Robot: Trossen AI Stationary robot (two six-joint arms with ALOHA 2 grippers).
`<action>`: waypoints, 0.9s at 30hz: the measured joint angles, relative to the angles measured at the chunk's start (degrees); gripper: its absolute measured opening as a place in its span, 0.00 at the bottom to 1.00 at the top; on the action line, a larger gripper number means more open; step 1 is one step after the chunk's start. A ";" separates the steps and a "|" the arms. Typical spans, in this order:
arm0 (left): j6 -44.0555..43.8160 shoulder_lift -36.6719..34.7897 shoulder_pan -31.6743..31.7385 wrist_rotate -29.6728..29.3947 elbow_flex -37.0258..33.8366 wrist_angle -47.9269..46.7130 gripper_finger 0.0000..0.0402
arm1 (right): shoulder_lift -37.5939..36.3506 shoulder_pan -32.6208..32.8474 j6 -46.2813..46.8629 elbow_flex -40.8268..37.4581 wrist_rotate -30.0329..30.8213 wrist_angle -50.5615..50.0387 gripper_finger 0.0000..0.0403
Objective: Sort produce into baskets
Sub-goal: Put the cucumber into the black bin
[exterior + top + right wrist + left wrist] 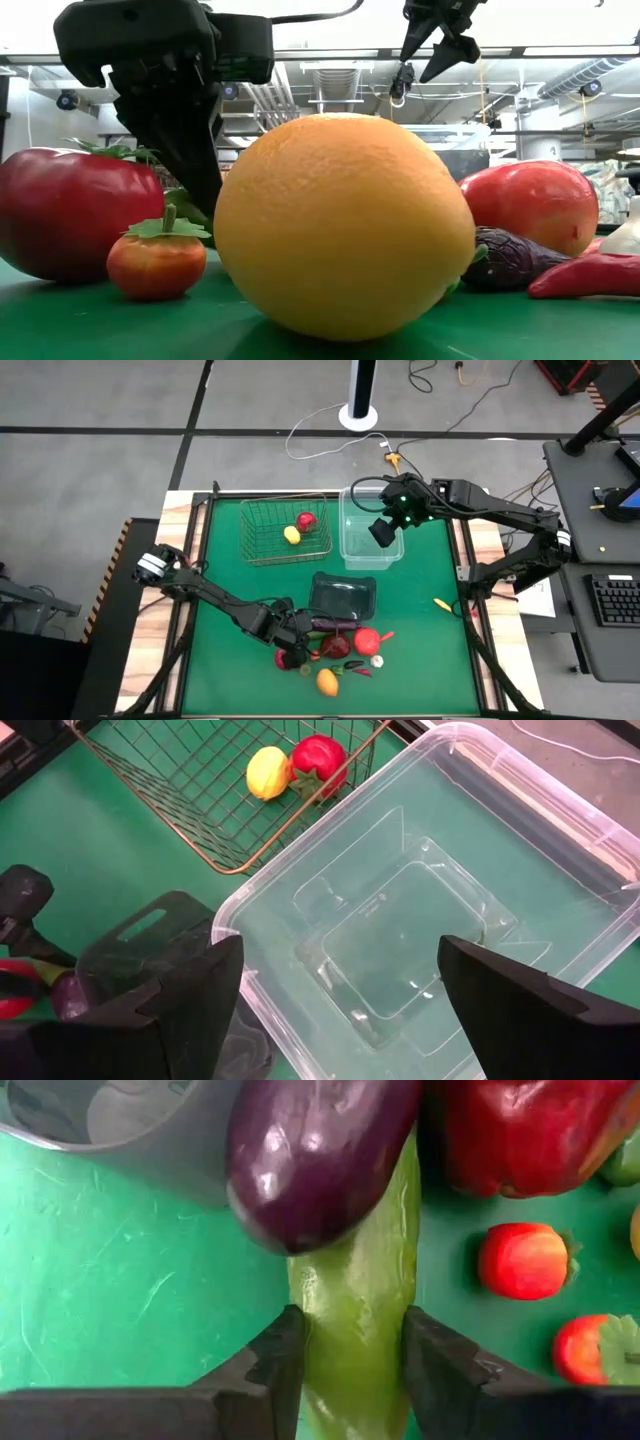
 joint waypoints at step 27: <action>7.89 -4.20 0.28 6.76 12.80 -25.32 0.29 | 0.02 0.00 -0.84 -0.07 0.00 -0.02 0.81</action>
